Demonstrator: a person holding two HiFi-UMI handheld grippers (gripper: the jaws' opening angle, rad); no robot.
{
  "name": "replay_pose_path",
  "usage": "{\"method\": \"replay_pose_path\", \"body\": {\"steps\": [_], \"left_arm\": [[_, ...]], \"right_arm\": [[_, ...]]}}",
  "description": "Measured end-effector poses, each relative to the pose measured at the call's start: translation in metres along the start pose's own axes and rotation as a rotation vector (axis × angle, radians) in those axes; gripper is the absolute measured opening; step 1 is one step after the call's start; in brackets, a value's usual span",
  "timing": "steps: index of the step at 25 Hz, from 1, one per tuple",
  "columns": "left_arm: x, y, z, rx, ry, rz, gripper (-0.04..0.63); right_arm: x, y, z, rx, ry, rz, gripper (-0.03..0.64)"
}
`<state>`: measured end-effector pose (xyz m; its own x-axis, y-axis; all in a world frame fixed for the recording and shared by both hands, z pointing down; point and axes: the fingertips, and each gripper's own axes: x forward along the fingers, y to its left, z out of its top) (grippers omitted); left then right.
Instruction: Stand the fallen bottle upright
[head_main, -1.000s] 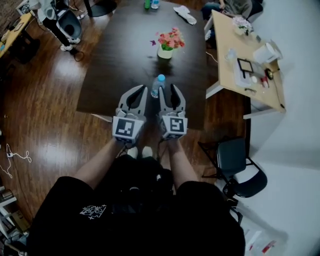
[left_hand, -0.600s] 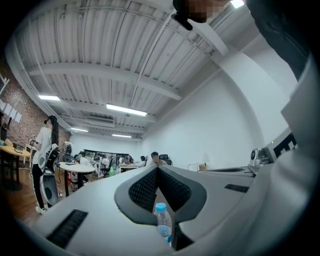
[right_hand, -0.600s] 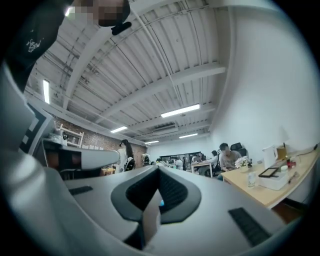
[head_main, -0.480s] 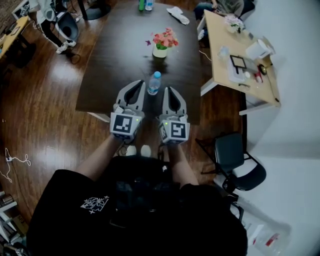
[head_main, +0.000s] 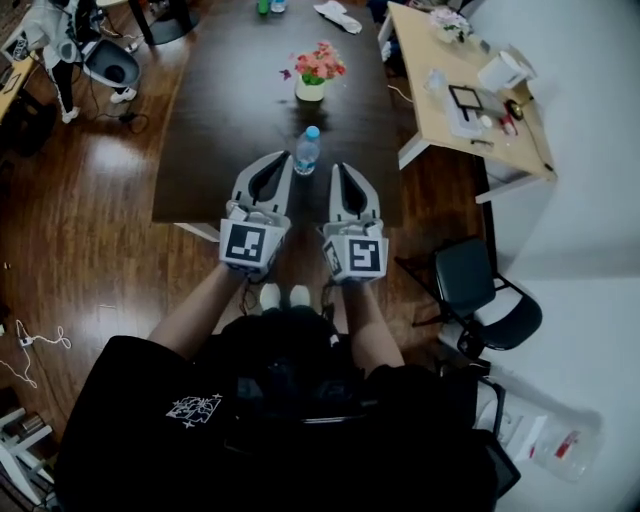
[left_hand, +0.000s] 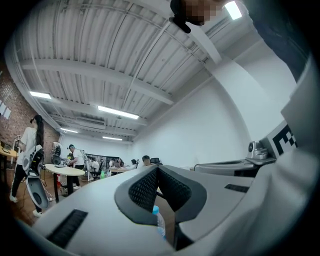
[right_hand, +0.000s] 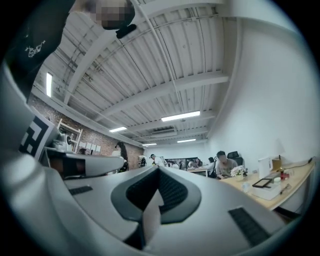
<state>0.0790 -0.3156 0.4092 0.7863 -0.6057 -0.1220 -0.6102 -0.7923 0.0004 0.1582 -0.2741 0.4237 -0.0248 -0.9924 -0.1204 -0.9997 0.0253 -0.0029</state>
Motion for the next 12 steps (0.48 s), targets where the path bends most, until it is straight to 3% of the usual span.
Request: {"method": "replay_pose_path", "body": {"steps": [12], "left_arm": [[-0.027,-0.033,0.006,0.029,-0.012,0.010,-0.006]], "right_arm": [[-0.042,0.000,0.017,-0.019,-0.050,-0.034,0.023]]}}
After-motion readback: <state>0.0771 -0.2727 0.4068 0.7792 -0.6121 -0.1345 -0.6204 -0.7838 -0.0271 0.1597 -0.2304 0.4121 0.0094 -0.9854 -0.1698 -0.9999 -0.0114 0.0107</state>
